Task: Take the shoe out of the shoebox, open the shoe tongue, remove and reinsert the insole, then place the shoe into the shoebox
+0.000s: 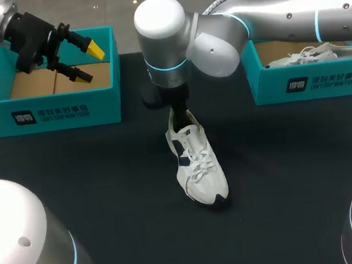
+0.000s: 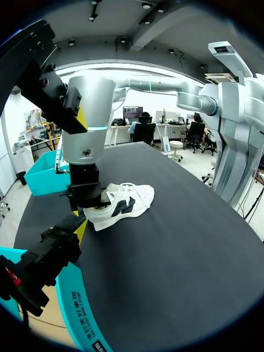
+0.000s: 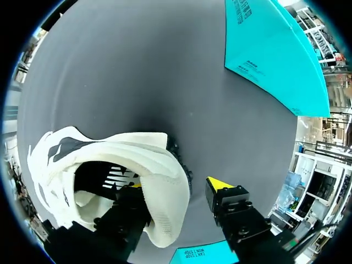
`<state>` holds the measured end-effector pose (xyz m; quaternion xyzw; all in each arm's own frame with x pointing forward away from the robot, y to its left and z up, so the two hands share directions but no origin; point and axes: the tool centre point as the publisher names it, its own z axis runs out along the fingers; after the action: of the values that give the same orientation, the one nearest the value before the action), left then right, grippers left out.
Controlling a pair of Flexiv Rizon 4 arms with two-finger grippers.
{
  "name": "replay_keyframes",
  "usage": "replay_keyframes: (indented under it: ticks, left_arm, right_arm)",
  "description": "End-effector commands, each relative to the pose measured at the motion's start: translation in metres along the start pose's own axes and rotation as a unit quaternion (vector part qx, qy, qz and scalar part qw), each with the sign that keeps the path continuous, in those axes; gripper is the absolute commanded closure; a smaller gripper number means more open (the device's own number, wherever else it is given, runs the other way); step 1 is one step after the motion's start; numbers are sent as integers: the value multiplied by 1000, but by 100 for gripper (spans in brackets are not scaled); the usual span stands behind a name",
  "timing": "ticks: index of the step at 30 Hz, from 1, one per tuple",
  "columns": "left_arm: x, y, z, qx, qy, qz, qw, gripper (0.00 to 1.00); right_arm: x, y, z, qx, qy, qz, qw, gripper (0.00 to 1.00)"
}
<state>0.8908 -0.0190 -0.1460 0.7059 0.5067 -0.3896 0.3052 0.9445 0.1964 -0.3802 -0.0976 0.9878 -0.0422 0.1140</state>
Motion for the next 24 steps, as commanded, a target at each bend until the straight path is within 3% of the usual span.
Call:
replay_keyframes:
  ticks: [1,7,12,14,15,16,17,24]
  left_arm:
    - [0,0,0,0,2,0,1000,0]
    - [0,0,0,0,2,0,1000,0]
    - [0,0,0,0,2,0,1000,0]
    - [0,0,0,0,2,0,1000,0]
    - [0,0,0,0,2,0,1000,0]
    - [0,0,0,0,2,0,1000,0]
    - [0,0,0,0,2,0,1000,0]
    - [0,0,0,0,2,0,1000,0]
  right_arm:
    - [-4,1,4,-3,4,3,1000,47]
    - [-2,-3,12,-3,12,11,1000,59]
    - [5,-5,22,-6,23,26,999,63]
    - [8,-5,25,-3,28,28,999,70]
    - [9,-5,26,-3,29,30,999,80]
    - [10,-5,26,-3,31,31,999,97]
    - [12,-6,25,0,33,31,999,100]
    - [12,-17,-9,14,35,57,998,100]
